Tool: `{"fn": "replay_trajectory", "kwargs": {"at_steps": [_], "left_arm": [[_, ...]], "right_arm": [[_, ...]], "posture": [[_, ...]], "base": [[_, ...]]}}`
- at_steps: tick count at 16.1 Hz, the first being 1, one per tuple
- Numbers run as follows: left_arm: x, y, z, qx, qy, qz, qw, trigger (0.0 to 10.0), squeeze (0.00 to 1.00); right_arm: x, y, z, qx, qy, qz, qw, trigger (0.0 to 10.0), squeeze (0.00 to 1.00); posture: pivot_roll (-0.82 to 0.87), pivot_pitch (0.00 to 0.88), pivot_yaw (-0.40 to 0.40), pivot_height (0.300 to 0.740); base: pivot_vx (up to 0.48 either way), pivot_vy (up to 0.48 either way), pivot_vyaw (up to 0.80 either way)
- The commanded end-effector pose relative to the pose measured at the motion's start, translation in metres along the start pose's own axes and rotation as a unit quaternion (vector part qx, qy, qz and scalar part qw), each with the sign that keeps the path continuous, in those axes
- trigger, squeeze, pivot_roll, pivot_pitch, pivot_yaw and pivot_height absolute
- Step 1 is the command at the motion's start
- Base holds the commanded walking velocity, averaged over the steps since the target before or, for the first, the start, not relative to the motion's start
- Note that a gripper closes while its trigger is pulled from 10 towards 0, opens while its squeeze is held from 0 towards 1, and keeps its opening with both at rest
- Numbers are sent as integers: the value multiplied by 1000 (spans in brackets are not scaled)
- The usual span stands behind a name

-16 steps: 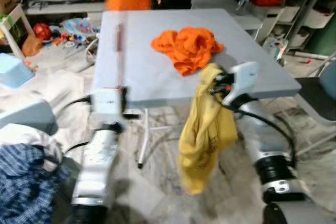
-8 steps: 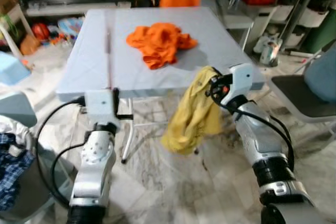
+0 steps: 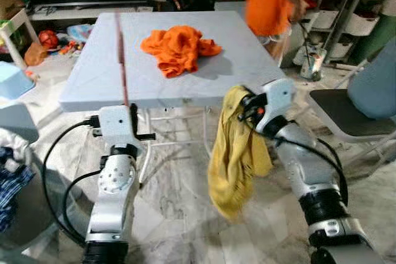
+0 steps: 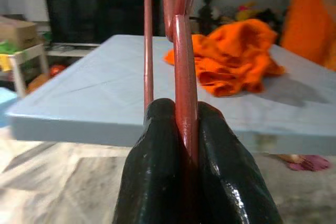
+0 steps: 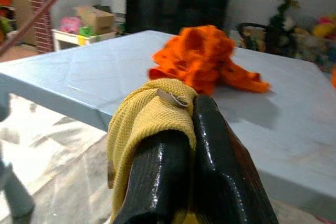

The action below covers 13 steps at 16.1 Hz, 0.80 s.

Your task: Hang hanger

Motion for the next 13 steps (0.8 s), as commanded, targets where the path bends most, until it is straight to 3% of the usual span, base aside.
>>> {"fn": "replay_trajectory", "kwargs": {"at_steps": [1,4,9,13], "left_arm": [[-2,3,0,-6,-5,5,1000,10000,0],[3,8,1,-11,-7,18,1000,10000,0],[0,7,1,-8,-8,0,1000,10000,0],[0,7,1,-6,-11,-4,1000,10000,0]], "right_arm": [[-4,14,2,-24,-4,-7,1000,10000,0],[-8,21,1,-41,-14,-3,999,10000,0],[-11,30,6,-55,-19,3,998,10000,0],[-10,29,5,-56,-23,8,998,10000,0]], "posture": [[-48,0,-34,740],[-48,0,-34,740],[-47,0,-35,740],[-45,0,-33,740]], "base": [[0,0,0],[0,0,0],[0,0,449],[264,0,0]]}}
Point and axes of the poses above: a point about 5 cm out from each wrist's last joint towards the gripper, its own z axis pointing out of the wrist towards the gripper, its own y axis along the axis of the wrist's last joint, x = y × z, the point moved 3 cm from there along z, pointing out of the wrist towards the gripper, and after that the axes turned 11 degrees about -z, right-handed, at the moved point
